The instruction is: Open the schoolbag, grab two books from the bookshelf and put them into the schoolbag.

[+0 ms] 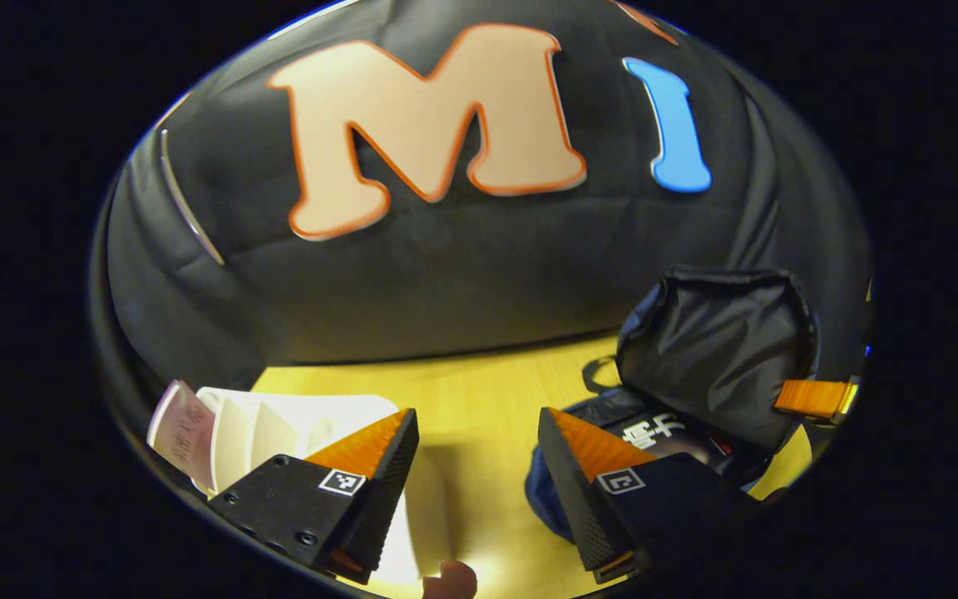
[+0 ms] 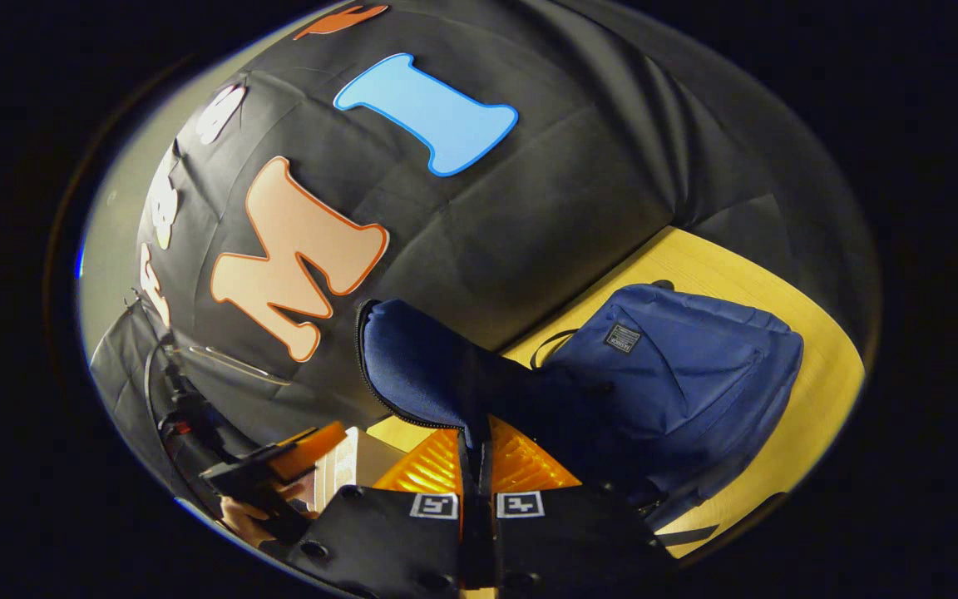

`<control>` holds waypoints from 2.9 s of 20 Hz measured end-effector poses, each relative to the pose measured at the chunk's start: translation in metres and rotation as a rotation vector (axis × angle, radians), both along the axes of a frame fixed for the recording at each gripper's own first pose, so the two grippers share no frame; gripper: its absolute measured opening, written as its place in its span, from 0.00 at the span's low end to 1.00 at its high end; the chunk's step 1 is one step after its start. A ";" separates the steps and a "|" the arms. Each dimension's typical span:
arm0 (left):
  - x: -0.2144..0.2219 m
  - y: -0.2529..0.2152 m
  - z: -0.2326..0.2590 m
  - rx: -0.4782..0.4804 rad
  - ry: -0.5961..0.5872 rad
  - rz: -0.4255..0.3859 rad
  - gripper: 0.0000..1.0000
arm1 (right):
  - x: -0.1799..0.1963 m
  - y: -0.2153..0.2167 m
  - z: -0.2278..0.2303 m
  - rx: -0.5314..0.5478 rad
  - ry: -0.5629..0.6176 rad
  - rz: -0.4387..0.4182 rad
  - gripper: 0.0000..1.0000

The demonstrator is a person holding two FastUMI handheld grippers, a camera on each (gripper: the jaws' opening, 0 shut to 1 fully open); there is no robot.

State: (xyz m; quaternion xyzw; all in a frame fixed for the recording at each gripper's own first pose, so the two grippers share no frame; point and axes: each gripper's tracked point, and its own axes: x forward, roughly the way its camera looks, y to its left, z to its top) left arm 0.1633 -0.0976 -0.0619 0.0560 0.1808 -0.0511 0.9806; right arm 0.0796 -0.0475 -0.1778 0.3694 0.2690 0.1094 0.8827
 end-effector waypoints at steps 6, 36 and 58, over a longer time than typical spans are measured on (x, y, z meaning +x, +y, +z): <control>-0.026 0.080 0.075 0.114 -0.155 0.019 0.86 | 0.001 0.002 -0.004 -0.010 0.009 -0.010 0.05; -0.024 0.318 -0.137 -0.204 0.688 0.241 0.69 | 0.003 -0.011 0.008 -0.055 0.007 -0.095 0.05; -0.016 0.352 0.007 -0.421 0.416 0.233 0.35 | 0.005 -0.015 0.009 -0.049 0.010 -0.104 0.03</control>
